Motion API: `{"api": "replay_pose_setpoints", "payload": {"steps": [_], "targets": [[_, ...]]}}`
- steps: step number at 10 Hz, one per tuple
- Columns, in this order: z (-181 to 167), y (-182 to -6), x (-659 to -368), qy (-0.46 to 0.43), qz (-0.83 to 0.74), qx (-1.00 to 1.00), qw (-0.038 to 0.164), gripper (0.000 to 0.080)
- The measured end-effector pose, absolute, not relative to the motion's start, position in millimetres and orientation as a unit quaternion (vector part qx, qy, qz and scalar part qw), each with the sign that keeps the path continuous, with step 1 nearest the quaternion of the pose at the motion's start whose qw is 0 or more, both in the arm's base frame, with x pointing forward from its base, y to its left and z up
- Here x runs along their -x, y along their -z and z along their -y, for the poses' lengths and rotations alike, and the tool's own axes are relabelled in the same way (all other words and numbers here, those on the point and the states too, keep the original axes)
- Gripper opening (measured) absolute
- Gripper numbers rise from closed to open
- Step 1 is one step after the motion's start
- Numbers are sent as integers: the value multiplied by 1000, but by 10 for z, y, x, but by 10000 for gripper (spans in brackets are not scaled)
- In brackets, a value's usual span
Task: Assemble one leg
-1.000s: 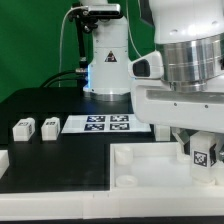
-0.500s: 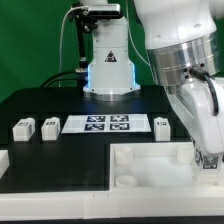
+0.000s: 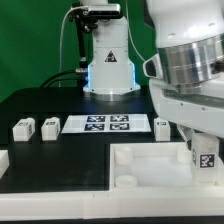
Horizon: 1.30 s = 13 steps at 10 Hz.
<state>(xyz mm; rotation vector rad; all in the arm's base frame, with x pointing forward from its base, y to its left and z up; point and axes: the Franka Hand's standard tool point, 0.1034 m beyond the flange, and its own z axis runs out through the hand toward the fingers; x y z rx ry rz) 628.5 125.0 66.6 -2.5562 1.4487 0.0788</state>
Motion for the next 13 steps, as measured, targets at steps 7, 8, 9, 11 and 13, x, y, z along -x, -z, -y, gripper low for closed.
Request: {"api": "replay_pose_setpoints", "payload": {"steps": [7,8,9,11,13], "targets": [[-1224,-726,-6335,33,-95,993,61,649],[-1218,-716,-6331,31,-116,991,64,649],[-1212,-715,-6332,31,-115,991,64,539],[-1169,-692,-6308,22,-186,980,64,390],[-1146,-685,-6308,15,-291,955,64,301]]}}
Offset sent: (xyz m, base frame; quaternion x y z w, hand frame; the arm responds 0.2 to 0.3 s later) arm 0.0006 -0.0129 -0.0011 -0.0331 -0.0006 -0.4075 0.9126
